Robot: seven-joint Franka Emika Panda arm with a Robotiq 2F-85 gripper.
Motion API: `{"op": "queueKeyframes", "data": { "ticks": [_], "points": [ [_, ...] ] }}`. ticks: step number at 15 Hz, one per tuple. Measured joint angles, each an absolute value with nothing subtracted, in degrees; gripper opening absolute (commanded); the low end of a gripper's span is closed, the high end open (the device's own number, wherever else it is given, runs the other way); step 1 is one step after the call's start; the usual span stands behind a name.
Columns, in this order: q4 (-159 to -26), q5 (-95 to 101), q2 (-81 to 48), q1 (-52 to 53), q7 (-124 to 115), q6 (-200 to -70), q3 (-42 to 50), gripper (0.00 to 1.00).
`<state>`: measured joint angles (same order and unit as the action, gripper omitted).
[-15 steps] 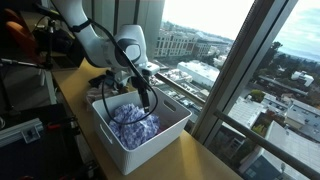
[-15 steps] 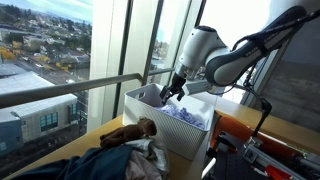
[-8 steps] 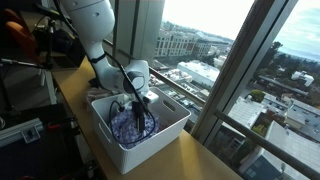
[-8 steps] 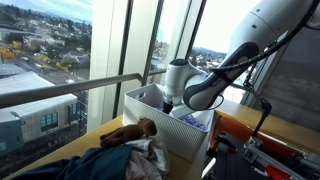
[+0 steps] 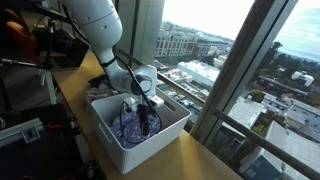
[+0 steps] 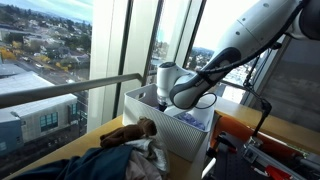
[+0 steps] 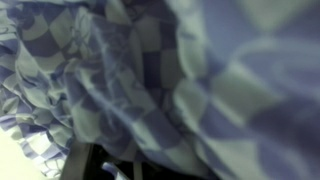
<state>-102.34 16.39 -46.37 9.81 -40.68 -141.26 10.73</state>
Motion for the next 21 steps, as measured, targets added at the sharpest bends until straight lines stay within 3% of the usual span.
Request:
{"op": "queueKeyframes", "data": {
  "ticks": [5, 21],
  "points": [
    [-101.0, 13.5, -45.8, 8.7, -38.5, -140.4, 10.7, 0.01],
    [-108.6, 11.7, -24.4, 7.5, -37.2, -140.5, 10.7, 0.0]
  ]
}}
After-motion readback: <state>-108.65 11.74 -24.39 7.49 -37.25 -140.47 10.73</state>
